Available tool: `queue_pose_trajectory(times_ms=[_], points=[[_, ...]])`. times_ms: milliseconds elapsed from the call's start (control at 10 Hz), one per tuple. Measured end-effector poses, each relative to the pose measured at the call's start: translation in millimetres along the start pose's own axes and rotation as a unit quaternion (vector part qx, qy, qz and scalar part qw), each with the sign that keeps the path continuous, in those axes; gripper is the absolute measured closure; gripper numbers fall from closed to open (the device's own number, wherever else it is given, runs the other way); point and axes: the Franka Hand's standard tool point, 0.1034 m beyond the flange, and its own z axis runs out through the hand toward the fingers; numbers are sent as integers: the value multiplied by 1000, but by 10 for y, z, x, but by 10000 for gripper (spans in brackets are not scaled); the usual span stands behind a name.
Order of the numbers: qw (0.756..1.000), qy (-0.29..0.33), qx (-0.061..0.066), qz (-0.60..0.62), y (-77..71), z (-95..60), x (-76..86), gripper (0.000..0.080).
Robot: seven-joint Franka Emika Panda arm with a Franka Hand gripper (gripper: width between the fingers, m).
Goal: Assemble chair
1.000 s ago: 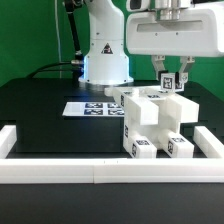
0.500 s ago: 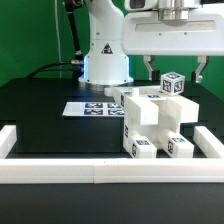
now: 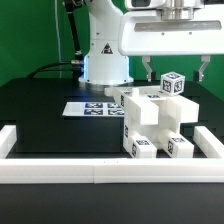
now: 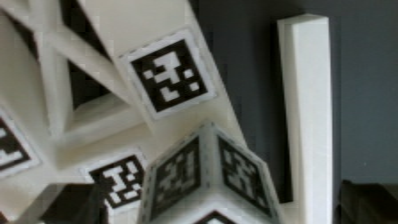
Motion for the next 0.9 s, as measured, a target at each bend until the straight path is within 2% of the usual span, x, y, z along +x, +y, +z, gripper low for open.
queue_pose_trajectory(times_ms=[300,500,800,900], points=[[994,0,0,-108,11,-3,7,150],[981,0,-1,-196,50,-4,17,150],[976,0,-2,-217,66,-4,21,162],[976,0,-2,-217,66,-4,21,332]])
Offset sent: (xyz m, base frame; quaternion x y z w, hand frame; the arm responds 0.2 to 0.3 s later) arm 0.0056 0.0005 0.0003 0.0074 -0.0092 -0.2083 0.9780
